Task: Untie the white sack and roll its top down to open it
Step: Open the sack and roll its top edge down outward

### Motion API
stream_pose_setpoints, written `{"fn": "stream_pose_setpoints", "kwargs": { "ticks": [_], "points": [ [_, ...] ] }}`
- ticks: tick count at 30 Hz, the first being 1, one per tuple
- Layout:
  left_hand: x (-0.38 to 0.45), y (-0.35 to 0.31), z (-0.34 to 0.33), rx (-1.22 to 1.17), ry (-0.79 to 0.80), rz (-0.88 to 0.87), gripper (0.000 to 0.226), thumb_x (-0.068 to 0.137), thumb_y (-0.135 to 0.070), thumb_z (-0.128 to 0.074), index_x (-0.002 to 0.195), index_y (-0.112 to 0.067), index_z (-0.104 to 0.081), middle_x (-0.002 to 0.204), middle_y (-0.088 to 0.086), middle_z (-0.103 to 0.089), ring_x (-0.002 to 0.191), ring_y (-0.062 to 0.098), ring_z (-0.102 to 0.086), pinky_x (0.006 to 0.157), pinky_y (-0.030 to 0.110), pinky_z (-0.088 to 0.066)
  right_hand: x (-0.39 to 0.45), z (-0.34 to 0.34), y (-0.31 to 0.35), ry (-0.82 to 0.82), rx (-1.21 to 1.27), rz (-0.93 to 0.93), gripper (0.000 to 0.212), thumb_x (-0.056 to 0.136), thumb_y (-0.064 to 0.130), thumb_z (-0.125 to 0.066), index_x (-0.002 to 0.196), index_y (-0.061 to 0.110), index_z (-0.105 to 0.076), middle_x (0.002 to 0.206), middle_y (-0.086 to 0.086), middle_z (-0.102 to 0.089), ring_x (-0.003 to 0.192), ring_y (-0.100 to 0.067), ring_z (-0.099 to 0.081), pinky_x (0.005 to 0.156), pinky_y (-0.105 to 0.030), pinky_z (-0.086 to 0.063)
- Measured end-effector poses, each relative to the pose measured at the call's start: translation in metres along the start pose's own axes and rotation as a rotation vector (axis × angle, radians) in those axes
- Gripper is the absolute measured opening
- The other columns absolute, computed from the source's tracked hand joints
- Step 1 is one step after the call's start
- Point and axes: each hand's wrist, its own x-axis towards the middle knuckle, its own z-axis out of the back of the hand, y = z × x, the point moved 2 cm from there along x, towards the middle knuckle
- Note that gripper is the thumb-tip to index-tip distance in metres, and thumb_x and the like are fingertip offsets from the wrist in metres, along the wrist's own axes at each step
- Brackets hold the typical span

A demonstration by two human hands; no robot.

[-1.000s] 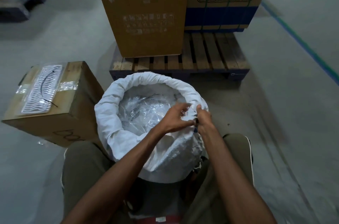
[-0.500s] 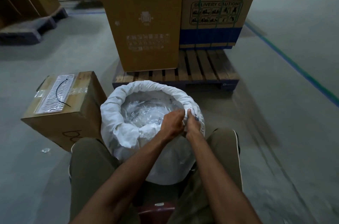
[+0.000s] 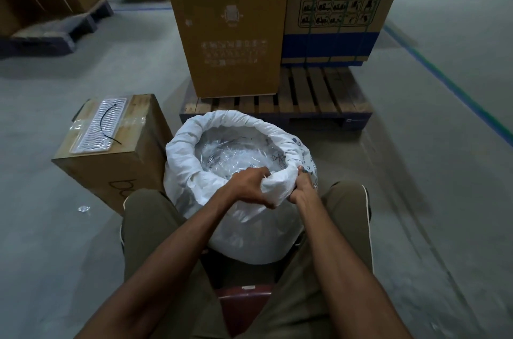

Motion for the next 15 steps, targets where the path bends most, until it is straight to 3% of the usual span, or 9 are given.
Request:
{"fn": "stream_pose_setpoints", "kwargs": {
  "ticks": [2, 3, 5, 7, 9, 11, 13, 15],
  "points": [
    [-0.001, -0.004, -0.008, 0.006, -0.122, 0.014, 0.057, 0.060, -0.046, -0.082, 0.107, -0.027, -0.057, 0.103, -0.006, -0.067, 0.096, 0.024, -0.062, 0.072, 0.033, -0.043, 0.005, 0.000, -0.008, -0.012, 0.025, 0.036, 0.074, 0.098, 0.065, -0.046, 0.131, 0.000, -0.057, 0.125, -0.025, -0.066, 0.120, -0.039, -0.063, 0.104, -0.055, -0.050],
    [-0.002, -0.007, -0.011, 0.000, -0.202, 0.011, 0.045, 0.062, -0.037, -0.077, 0.098, -0.025, -0.054, 0.094, -0.005, -0.065, 0.091, 0.027, -0.063, 0.068, 0.033, -0.041, 0.011, -0.001, -0.011, -0.016, 0.017, 0.074, 0.081, 0.093, 0.072, -0.049, 0.133, 0.002, -0.058, 0.127, -0.023, -0.067, 0.121, -0.040, -0.064, 0.104, -0.055, -0.050],
    [-0.004, -0.013, -0.017, 0.006, -0.330, -0.025, 0.031, 0.065, -0.025, -0.070, 0.089, -0.022, -0.050, 0.082, -0.002, -0.063, 0.080, 0.032, -0.062, 0.062, 0.032, -0.037, 0.016, -0.007, -0.022, -0.048, -0.049, 0.128, 0.092, 0.071, 0.082, -0.067, 0.130, 0.011, -0.062, 0.120, -0.017, -0.072, 0.106, -0.038, -0.072, 0.085, -0.050, -0.061],
    [-0.008, -0.021, -0.022, 0.095, -0.400, -0.124, 0.031, 0.064, -0.019, -0.074, 0.087, -0.016, -0.054, 0.077, 0.004, -0.063, 0.069, 0.032, -0.063, 0.056, 0.031, -0.036, 0.001, -0.013, -0.034, -0.099, -0.092, 0.126, 0.094, 0.048, 0.076, -0.084, 0.116, 0.014, -0.066, 0.106, -0.012, -0.075, 0.090, -0.034, -0.076, 0.076, -0.050, -0.064],
    [-0.012, -0.024, -0.029, 0.203, -0.403, -0.194, 0.039, 0.054, -0.014, -0.082, 0.084, -0.012, -0.057, 0.071, 0.006, -0.062, 0.057, 0.030, -0.061, 0.050, 0.030, -0.036, -0.015, -0.020, -0.040, -0.110, -0.088, 0.136, 0.061, 0.067, 0.049, -0.088, 0.106, 0.008, -0.066, 0.099, -0.014, -0.074, 0.086, -0.035, -0.075, 0.078, -0.054, -0.063],
    [-0.014, -0.015, -0.034, 0.157, -0.393, -0.197, 0.042, 0.054, -0.016, -0.082, 0.087, -0.013, -0.057, 0.078, 0.004, -0.062, 0.061, 0.029, -0.062, 0.052, 0.031, -0.038, -0.017, -0.023, -0.041, -0.166, -0.040, 0.106, 0.031, 0.083, 0.020, -0.080, 0.102, 0.004, -0.062, 0.107, -0.017, -0.071, 0.093, -0.039, -0.072, 0.083, -0.059, -0.060],
    [-0.017, -0.002, -0.031, -0.015, -0.298, -0.173, 0.046, 0.062, -0.029, -0.079, 0.100, -0.018, -0.055, 0.095, 0.000, -0.062, 0.081, 0.027, -0.063, 0.064, 0.034, -0.046, -0.010, -0.017, -0.042, -0.161, 0.020, 0.085, 0.024, 0.090, 0.009, -0.071, 0.111, 0.002, -0.062, 0.115, -0.019, -0.069, 0.098, -0.040, -0.071, 0.089, -0.059, -0.058],
    [-0.024, 0.008, -0.022, -0.097, -0.160, -0.171, 0.060, 0.061, -0.037, -0.079, 0.113, -0.023, -0.054, 0.111, -0.004, -0.062, 0.096, 0.021, -0.061, 0.079, 0.034, -0.049, -0.004, -0.011, -0.045, -0.110, 0.010, 0.076, 0.031, 0.097, 0.015, -0.065, 0.124, 0.001, -0.060, 0.120, -0.014, -0.068, 0.093, -0.034, -0.071, 0.090, -0.051, -0.059]
  ]
}}
